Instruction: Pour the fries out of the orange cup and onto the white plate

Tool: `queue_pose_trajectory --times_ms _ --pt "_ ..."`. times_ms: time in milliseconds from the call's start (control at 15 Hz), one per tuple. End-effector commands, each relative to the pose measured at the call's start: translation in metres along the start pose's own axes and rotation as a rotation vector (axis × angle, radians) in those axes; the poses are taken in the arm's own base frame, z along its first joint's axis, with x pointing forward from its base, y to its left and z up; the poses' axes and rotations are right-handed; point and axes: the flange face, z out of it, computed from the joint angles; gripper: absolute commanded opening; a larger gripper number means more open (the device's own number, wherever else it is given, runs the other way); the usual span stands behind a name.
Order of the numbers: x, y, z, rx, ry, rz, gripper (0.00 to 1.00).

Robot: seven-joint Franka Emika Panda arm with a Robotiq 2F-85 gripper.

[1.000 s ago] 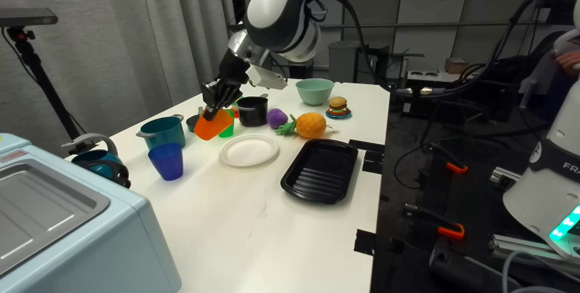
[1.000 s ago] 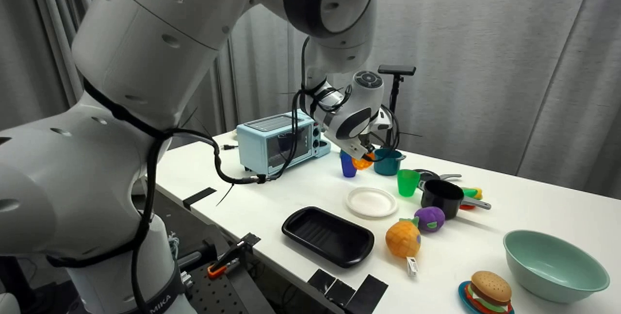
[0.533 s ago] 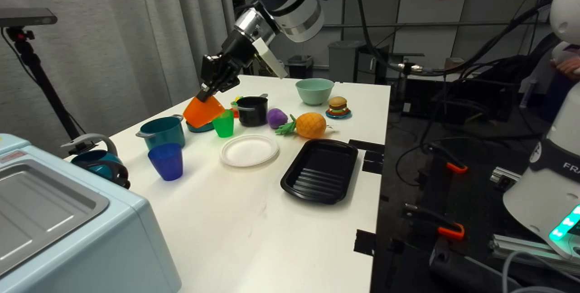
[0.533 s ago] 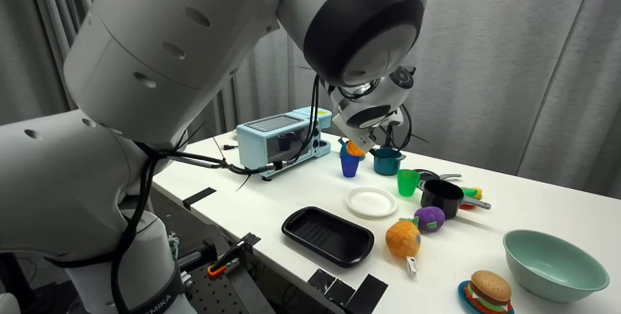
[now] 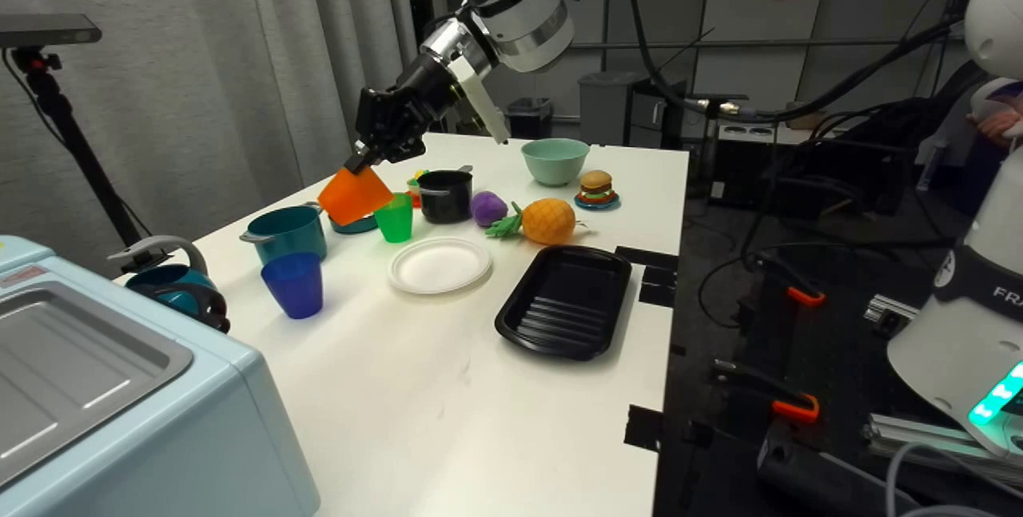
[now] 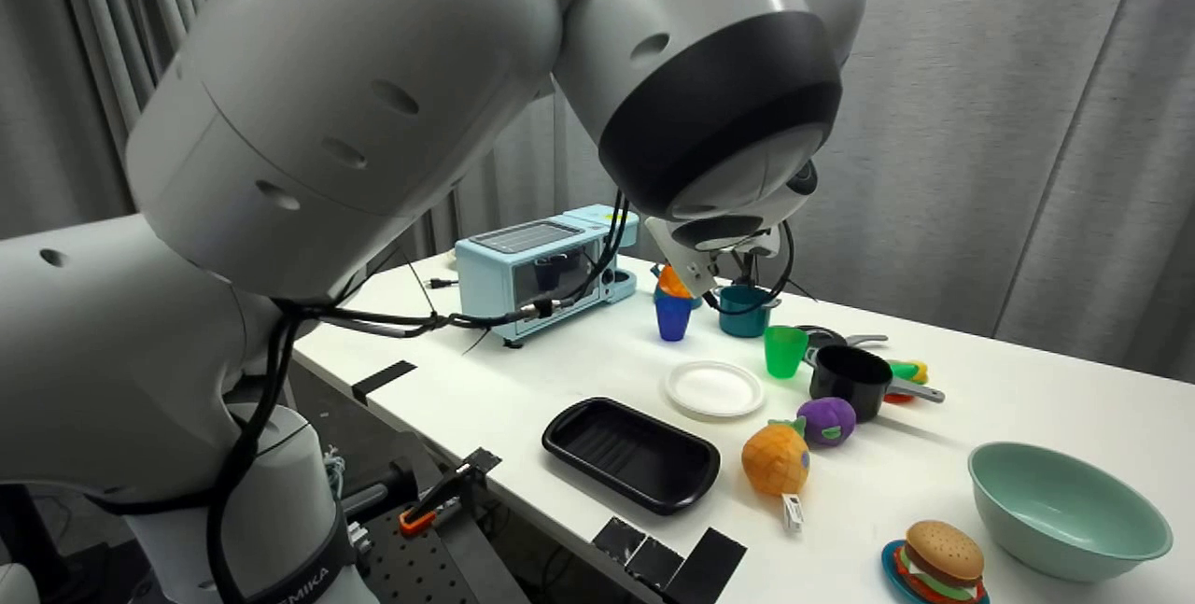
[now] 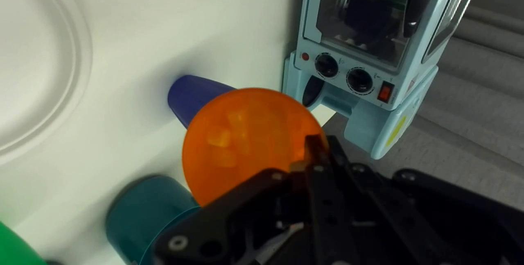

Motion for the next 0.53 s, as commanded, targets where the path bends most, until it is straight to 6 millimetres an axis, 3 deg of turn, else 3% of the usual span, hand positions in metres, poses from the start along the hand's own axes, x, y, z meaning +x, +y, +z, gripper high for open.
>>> queue_pose_trajectory --times_ms 0,467 --pt "0.0071 0.0006 -0.0034 0.070 0.014 0.068 0.01" --pt "0.0091 0.0040 -0.0042 0.083 0.022 0.169 0.01"
